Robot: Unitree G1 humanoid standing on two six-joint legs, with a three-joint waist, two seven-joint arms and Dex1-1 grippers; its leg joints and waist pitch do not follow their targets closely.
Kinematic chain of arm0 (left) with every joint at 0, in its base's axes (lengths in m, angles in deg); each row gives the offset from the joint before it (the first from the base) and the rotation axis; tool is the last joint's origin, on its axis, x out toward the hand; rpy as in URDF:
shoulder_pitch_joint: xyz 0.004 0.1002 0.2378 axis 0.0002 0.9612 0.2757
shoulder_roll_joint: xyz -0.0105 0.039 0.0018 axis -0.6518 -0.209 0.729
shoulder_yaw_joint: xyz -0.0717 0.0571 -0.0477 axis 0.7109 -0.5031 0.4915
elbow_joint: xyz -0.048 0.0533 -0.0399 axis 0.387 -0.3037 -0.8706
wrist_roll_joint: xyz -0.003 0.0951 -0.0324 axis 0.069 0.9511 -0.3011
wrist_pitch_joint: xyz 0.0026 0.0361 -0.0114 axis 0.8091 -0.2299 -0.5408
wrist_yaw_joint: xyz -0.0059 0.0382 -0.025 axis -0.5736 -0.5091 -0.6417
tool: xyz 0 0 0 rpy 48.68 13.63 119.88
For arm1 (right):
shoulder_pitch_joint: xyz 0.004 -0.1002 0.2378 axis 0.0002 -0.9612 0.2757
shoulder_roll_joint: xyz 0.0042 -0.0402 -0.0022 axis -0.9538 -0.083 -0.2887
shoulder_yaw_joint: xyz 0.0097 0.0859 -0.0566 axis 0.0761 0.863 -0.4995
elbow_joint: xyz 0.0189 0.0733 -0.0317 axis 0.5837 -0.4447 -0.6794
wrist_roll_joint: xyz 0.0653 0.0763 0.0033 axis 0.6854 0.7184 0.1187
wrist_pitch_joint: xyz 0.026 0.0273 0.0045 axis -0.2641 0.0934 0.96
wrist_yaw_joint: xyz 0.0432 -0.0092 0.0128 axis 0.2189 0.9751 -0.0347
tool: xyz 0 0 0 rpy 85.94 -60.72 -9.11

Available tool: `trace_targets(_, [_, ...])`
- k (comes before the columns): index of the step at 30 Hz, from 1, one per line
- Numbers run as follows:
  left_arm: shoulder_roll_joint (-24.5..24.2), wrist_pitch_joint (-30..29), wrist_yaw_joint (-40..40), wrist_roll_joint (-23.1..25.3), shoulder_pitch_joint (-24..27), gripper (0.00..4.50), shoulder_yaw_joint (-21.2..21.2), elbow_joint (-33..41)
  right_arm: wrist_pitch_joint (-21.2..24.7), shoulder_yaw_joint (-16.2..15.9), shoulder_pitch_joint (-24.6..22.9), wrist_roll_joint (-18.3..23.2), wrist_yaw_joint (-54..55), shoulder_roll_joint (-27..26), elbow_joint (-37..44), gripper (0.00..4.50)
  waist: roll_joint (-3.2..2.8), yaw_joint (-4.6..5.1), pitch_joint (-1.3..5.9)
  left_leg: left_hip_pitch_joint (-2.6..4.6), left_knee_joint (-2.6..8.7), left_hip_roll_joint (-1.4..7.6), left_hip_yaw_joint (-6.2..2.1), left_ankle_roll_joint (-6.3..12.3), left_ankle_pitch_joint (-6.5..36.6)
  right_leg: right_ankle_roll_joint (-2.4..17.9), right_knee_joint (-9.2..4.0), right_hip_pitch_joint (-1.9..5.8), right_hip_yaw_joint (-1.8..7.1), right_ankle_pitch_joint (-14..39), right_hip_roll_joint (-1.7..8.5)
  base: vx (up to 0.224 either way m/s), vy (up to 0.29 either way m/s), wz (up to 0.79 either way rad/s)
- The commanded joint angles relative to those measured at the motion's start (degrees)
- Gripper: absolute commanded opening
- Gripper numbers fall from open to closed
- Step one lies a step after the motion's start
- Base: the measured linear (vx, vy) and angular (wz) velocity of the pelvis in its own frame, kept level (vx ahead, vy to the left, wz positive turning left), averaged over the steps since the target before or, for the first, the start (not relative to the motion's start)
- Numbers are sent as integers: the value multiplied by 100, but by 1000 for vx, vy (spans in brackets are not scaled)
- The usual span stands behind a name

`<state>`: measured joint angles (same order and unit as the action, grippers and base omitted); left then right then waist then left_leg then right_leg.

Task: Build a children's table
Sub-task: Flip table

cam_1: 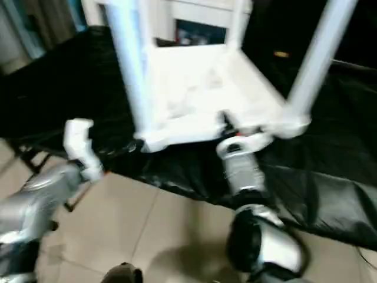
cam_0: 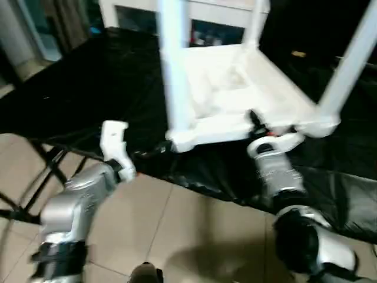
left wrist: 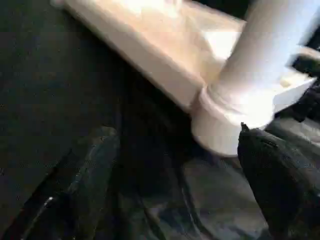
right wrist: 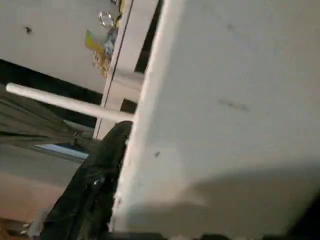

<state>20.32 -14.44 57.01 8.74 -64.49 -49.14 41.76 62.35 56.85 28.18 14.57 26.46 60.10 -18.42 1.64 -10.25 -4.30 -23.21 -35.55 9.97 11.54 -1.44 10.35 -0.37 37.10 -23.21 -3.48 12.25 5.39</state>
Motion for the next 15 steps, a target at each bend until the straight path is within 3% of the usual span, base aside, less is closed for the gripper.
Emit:
trace_targets(1, [-60,526,327,129,-40,450,-251,490,-595,-74,41,-376,214,297,625,214,-17,55,495,252,464,343,-122,-23,761,1329,-359,204,237,130,352,0,0,0])
trace_targets(6, [-241,885,650,226,-119,450,-500,878,-817,-335,-43,-817,496,395,959,214,9,49,496,213,481,316,-125,-181,758,1061,-346,218,239,267,339,0,0,0])
trace_targets(9, [-390,966,713,311,-180,450,-638,1008,-793,-517,-169,-1008,650,380,1311,213,15,55,504,206,476,302,-132,-167,643,936,-345,218,242,225,324,0,0,0])
trace_targets(10, [-429,993,727,351,-201,450,-682,1044,-794,-617,-224,-1134,696,392,1406,213,-4,64,512,200,471,301,-135,-172,610,941,-331,220,240,175,330,0,0,0])
trace_targets(15, [-557,1121,950,410,-349,450,-859,1190,-974,-1085,-419,-1895,1091,511,1684,211,18,140,508,185,464,283,-130,-158,500,962,-334,230,237,88,314,0,0,0])
